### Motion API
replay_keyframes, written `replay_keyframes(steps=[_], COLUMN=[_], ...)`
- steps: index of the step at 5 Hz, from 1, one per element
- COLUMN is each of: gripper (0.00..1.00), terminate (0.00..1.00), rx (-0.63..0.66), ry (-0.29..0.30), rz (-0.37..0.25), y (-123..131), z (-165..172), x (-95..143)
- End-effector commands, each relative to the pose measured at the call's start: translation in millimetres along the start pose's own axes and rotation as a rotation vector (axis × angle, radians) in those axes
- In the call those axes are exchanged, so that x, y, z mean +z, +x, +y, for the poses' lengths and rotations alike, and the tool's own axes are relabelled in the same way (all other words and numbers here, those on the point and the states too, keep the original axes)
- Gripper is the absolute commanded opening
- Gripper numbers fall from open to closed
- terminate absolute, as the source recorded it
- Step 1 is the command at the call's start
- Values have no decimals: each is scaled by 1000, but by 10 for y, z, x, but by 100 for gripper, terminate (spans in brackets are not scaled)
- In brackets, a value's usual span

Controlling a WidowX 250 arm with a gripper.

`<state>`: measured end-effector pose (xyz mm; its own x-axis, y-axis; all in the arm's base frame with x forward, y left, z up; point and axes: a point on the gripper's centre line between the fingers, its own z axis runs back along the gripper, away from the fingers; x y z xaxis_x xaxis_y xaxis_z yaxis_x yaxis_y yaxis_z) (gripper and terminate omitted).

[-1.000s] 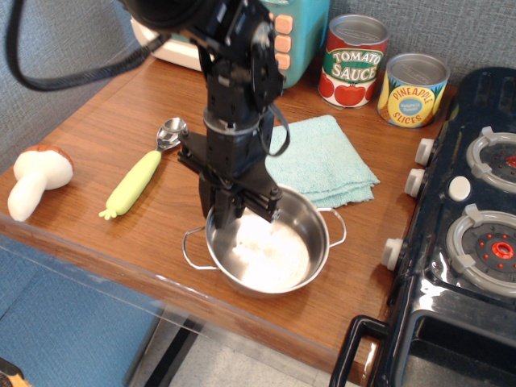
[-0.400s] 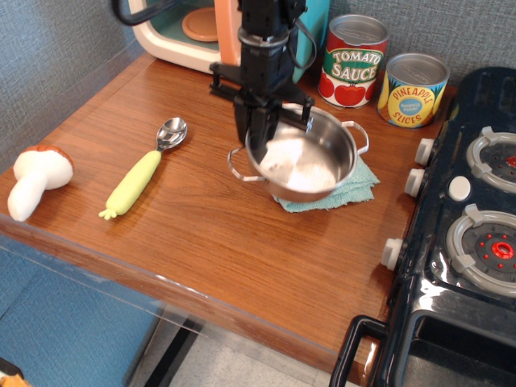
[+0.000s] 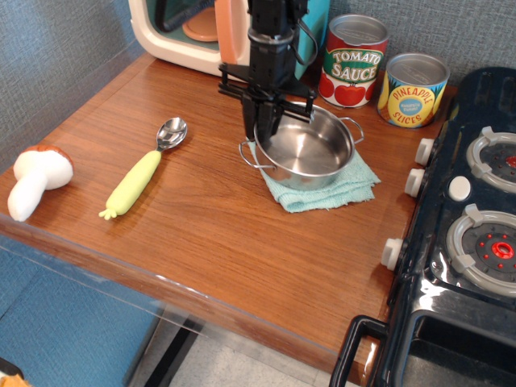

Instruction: Place the pot on the folded napkin

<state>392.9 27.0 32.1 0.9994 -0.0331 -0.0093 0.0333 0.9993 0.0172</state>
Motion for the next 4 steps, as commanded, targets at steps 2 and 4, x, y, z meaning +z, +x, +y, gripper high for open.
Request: replay_keyframes(steps=[2,4], gripper=[100,100], terminate=[0,0], rx=[33,222], ry=[70,126], rz=[-111,-182], y=[-189,-618], z=[74,376], x=[394,860])
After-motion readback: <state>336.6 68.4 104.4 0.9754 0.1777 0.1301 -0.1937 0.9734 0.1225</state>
